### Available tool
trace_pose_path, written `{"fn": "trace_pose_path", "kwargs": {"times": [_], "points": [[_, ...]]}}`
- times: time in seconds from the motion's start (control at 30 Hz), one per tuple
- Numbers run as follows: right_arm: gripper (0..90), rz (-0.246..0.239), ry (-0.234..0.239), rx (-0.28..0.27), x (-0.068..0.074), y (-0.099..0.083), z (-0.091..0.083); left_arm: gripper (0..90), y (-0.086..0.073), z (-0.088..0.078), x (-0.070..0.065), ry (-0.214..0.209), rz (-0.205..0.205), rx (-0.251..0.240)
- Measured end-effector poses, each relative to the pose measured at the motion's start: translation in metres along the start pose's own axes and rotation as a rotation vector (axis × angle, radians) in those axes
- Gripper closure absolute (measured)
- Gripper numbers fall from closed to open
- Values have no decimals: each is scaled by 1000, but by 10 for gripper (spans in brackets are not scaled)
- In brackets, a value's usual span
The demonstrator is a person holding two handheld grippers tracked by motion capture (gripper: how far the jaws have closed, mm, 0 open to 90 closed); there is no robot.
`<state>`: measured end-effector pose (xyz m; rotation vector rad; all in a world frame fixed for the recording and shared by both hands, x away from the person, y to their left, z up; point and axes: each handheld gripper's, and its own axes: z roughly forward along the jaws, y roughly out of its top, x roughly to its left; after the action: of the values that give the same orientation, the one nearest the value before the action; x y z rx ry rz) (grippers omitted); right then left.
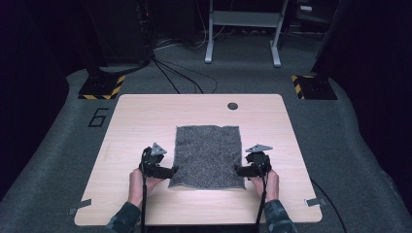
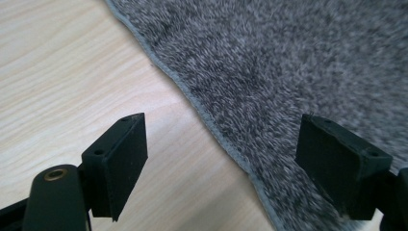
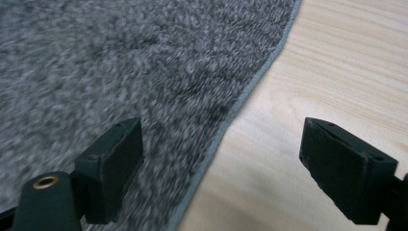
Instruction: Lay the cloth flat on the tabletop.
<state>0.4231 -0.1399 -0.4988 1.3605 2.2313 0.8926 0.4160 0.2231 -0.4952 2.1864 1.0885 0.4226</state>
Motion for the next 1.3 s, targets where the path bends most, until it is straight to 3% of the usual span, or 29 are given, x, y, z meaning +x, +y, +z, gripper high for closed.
{"fn": "trace_pose_path", "kwargs": {"times": [0.07, 0.2, 0.3, 0.37, 0.63, 1.0, 1.1, 1.3], "points": [[140, -14, -32, 19, 1, 1, 6, 164, -1, 5, -2, 23, 9, 7], [138, -10, -51, 44, -1, -2, 12, 165, -4, 12, -8, 43, 34, 47], [139, -5, -45, 59, -4, -6, 14, 182, -7, 16, -11, 44, 51, 52], [135, 24, -17, 64, -7, -9, 15, 183, -9, 17, -11, 34, 49, 56], [123, 25, -18, 64, -7, -16, 10, 160, -15, 14, -8, 15, 38, 54], [122, 7, -6, -3, -11, -34, 0, 160, -30, 5, -11, 3, 30, 26], [123, 20, -9, 3, -10, -38, -4, 160, -33, 4, -15, -1, 29, 15], [127, 25, -22, -36, -11, -53, -13, 156, -39, 0, -28, -1, 27, 0]]}}
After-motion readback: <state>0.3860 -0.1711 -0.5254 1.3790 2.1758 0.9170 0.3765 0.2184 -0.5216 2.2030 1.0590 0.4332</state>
